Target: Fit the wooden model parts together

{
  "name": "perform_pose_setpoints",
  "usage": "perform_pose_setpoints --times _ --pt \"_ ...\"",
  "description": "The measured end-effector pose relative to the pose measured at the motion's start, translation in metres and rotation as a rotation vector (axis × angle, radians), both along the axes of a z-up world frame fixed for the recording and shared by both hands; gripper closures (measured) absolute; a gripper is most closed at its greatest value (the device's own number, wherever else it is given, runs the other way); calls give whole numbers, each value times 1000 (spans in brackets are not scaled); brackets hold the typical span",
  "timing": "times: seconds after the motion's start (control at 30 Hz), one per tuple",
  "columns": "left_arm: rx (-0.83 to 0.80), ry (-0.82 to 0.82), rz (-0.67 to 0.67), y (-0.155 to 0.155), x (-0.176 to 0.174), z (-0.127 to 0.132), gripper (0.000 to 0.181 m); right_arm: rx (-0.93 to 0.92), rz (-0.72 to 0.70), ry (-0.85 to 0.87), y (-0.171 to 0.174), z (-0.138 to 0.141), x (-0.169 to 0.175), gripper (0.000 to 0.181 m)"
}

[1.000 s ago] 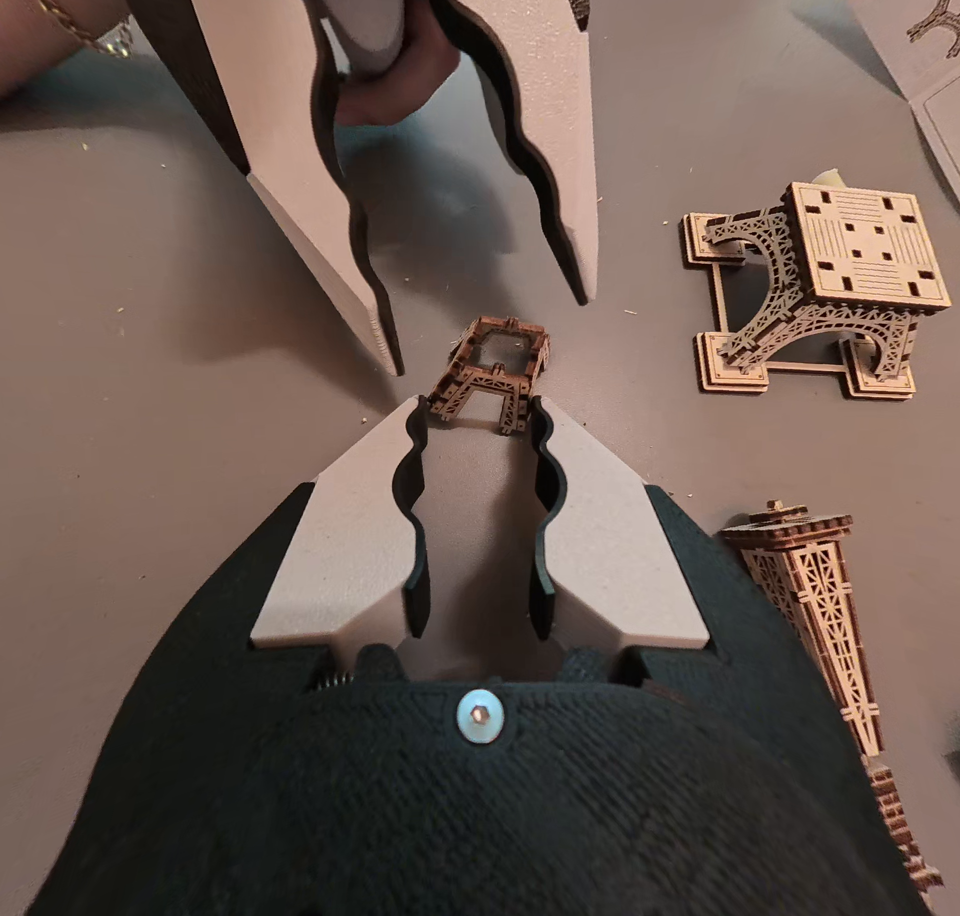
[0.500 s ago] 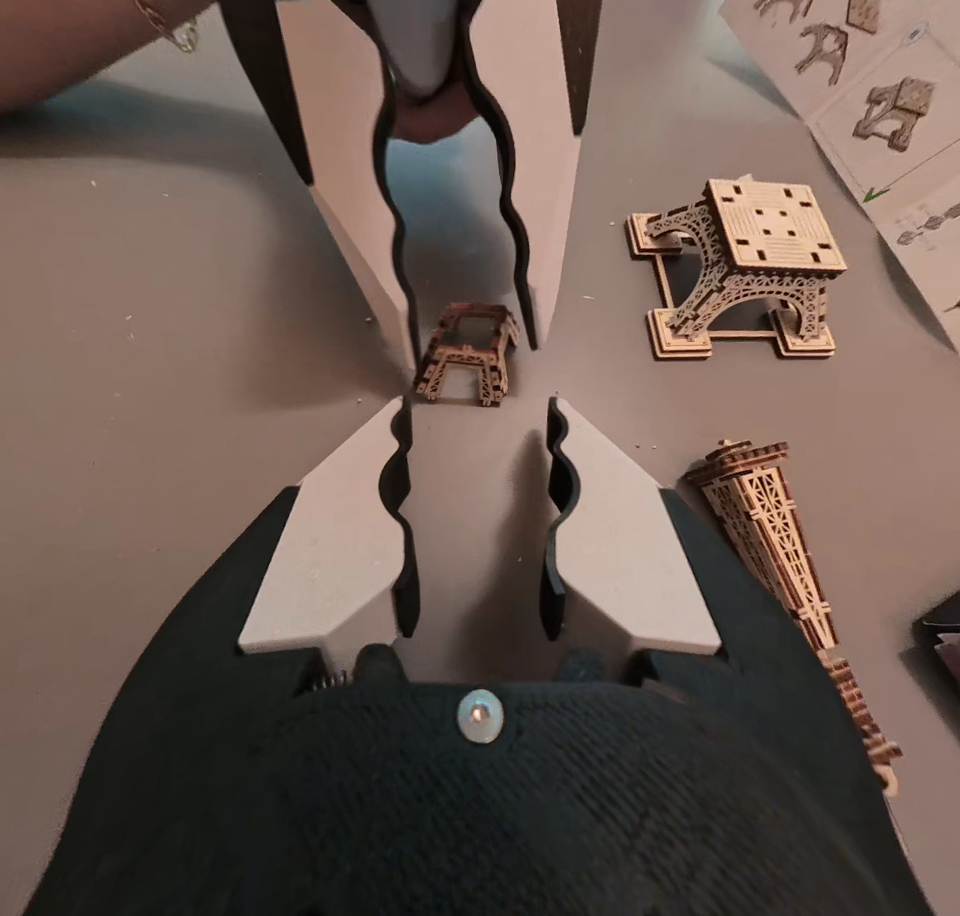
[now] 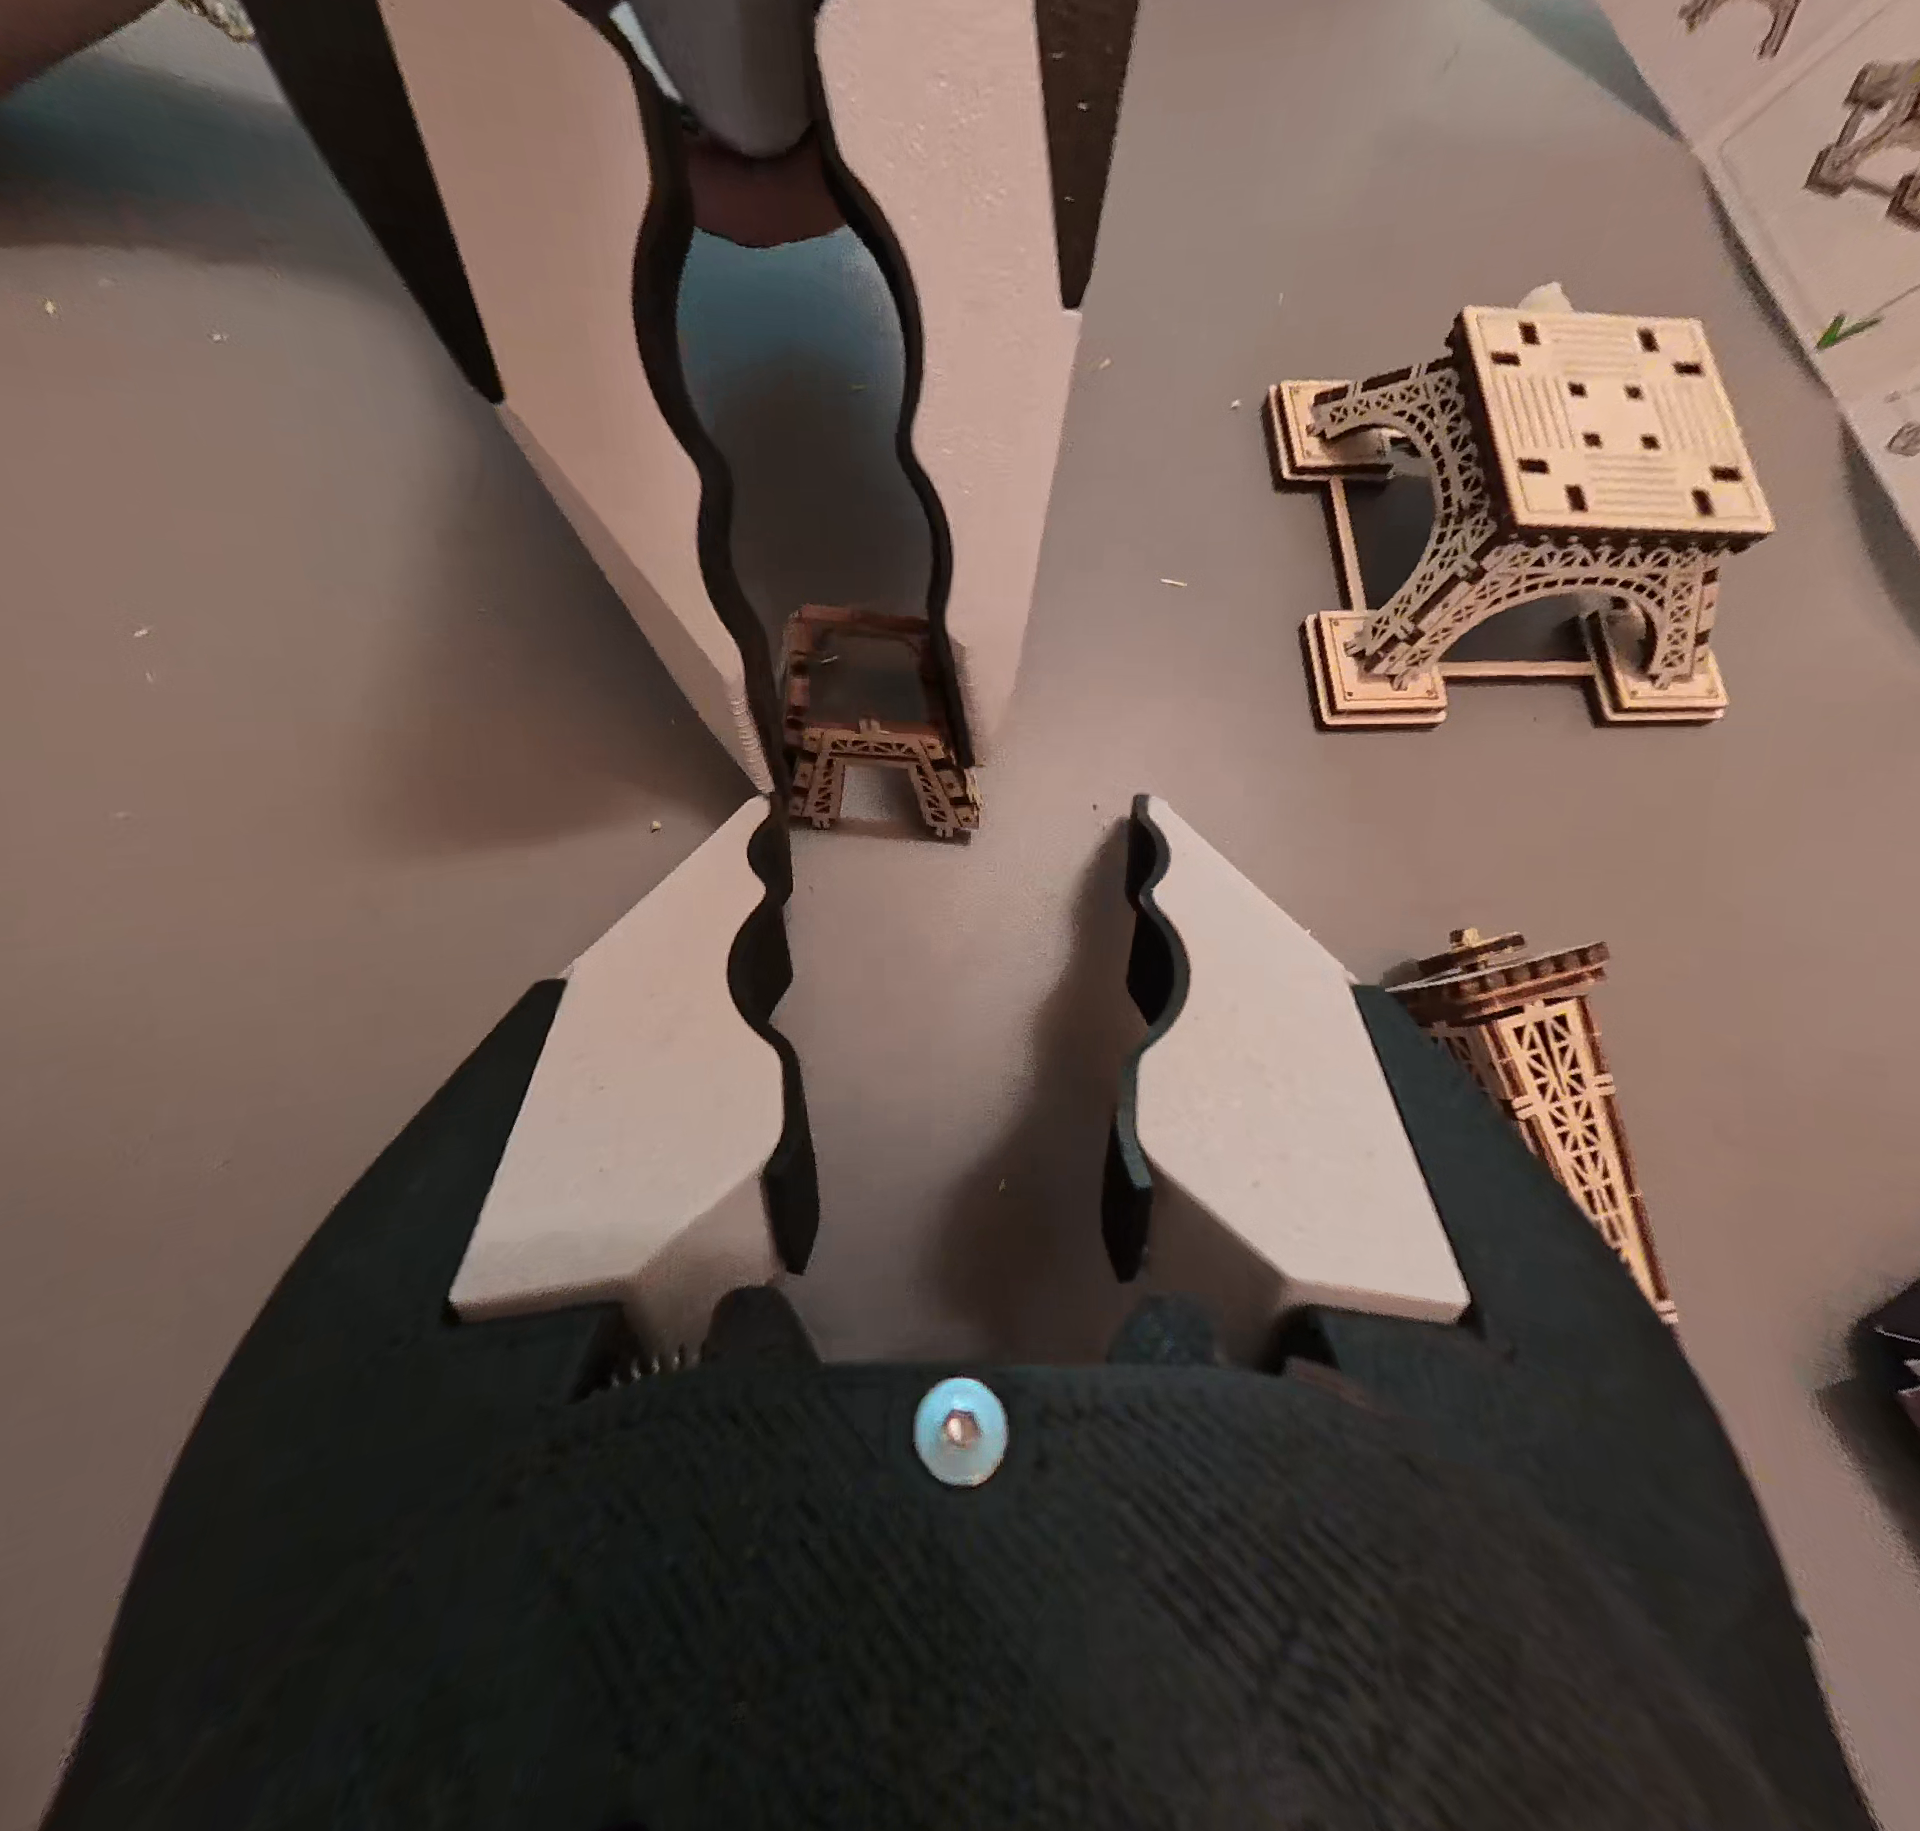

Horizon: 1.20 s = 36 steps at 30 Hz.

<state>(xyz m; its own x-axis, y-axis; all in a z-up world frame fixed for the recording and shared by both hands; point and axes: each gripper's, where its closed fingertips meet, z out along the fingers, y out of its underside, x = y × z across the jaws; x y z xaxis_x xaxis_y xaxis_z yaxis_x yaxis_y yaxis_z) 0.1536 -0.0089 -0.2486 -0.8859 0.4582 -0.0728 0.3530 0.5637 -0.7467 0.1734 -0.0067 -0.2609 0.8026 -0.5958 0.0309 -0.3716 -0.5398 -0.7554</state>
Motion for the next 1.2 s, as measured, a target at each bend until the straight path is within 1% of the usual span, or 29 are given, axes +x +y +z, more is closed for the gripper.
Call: perform_pose_setpoints --times 0.03,0.1,0.17,0.27,0.3,0.37,0.4,0.47,0.5,0.53,0.6,0.73,0.8,0.87,0.9,0.93,1.0,1.03,1.07,1.1,1.17,1.2 --pt "-5 -1 8 0 1 0 153 5 -4 12 0 -1 1 118" --pt "-25 3 26 -1 5 0 153 13 4 23 1 -1 0 126" --pt "-44 5 18 0 4 -2 142 9 3 14 0 0 1 132" --pt "-51 1 12 5 5 -1 133 3 25 -1 2 0 -1 137" --pt "-51 -12 21 6 7 -1 133 -1 27 -8 2 1 -1 137" --pt "-59 -16 26 7 9 1 137 -3 48 -14 4 1 -3 137" --pt "-72 -12 27 7 9 3 144 -5 69 -20 6 1 -6 137" --pt "-78 -27 23 5 8 2 149 -26 75 -63 7 2 -6 137" --pt "-69 -41 25 5 9 0 150 -38 67 -89 7 3 -6 137" --pt "-64 -50 26 5 10 -2 149 -46 72 -104 8 3 -8 141" --pt "-72 -29 7 4 4 -2 149 -61 70 -130 9 4 -10 144" --pt "-80 -22 4 3 3 -2 150 -67 59 -143 9 5 -10 145" --pt "-81 -16 18 2 4 -3 150 -75 27 -168 4 10 -11 152" --pt "-84 -22 21 2 5 -3 150 -73 -1 -201 0 18 -11 153" --pt "-85 -25 24 2 5 -3 150 -56 -3 -198 2 20 -13 156" --pt "-85 -25 27 2 5 -3 150 -44 7 -181 6 17 -16 157" --pt "-83 -23 46 1 8 -3 150 -81 30 -154 12 4 -21 151" --pt "-82 -22 52 0 8 -3 150 -95 24 -172 12 4 -19 153" --pt "-83 -23 57 0 9 -3 151 -105 17 -187 13 5 -17 150" --pt "-83 -23 63 -1 9 -3 150 -103 7 -191 13 5 -15 152" --pt "-78 -14 67 -2 8 -3 151 -106 -6 -173 12 3 -13 162" --pt "-75 -11 71 -2 8 -3 151 -101 -7 -161 12 3 -12 163"
